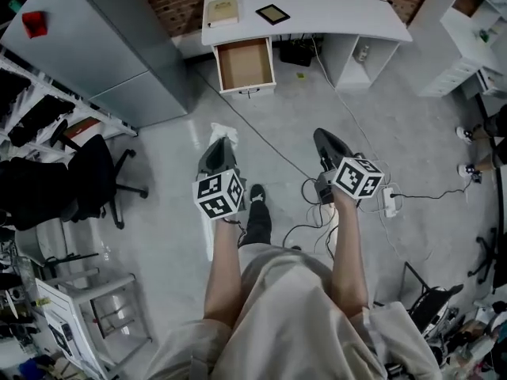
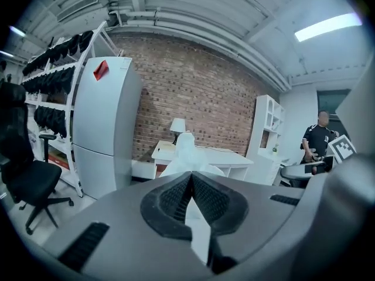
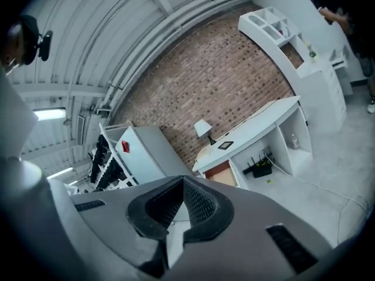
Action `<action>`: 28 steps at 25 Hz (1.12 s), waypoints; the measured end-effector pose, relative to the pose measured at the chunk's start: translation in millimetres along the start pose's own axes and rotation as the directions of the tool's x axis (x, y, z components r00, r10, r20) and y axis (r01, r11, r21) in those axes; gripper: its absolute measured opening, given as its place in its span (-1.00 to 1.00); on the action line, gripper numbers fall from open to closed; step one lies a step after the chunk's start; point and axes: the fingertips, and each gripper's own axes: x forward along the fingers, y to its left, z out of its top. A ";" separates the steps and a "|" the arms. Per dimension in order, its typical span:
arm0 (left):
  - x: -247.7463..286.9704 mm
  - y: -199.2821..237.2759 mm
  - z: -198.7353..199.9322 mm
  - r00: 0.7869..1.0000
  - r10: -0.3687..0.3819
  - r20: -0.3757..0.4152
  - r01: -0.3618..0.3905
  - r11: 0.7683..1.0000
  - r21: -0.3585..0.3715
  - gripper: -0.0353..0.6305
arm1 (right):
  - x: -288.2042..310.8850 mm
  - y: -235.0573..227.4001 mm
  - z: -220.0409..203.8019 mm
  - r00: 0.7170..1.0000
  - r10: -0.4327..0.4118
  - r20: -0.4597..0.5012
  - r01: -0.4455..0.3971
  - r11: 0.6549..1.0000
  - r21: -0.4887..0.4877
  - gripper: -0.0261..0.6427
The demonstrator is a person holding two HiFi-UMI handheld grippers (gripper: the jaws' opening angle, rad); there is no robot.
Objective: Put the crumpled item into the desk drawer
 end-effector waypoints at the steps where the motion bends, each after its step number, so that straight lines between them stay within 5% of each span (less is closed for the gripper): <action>1: 13.5 3.7 3.8 1.000 -0.008 -0.007 0.008 1.000 -0.003 -0.84 | 8.6 -5.5 1.3 1.000 -0.018 -0.005 0.018 1.000 -0.017 -0.85; 14: 155.5 39.5 33.0 0.988 -0.144 -0.062 0.143 0.989 -0.023 -0.84 | 115.9 -29.0 33.7 0.992 -0.122 -0.026 0.116 0.979 -0.171 -0.85; 28: 214.9 112.1 27.6 0.987 -0.118 -0.111 0.109 0.990 -0.084 -0.84 | 178.9 -37.3 36.2 0.975 -0.221 0.018 0.220 0.956 -0.194 -0.85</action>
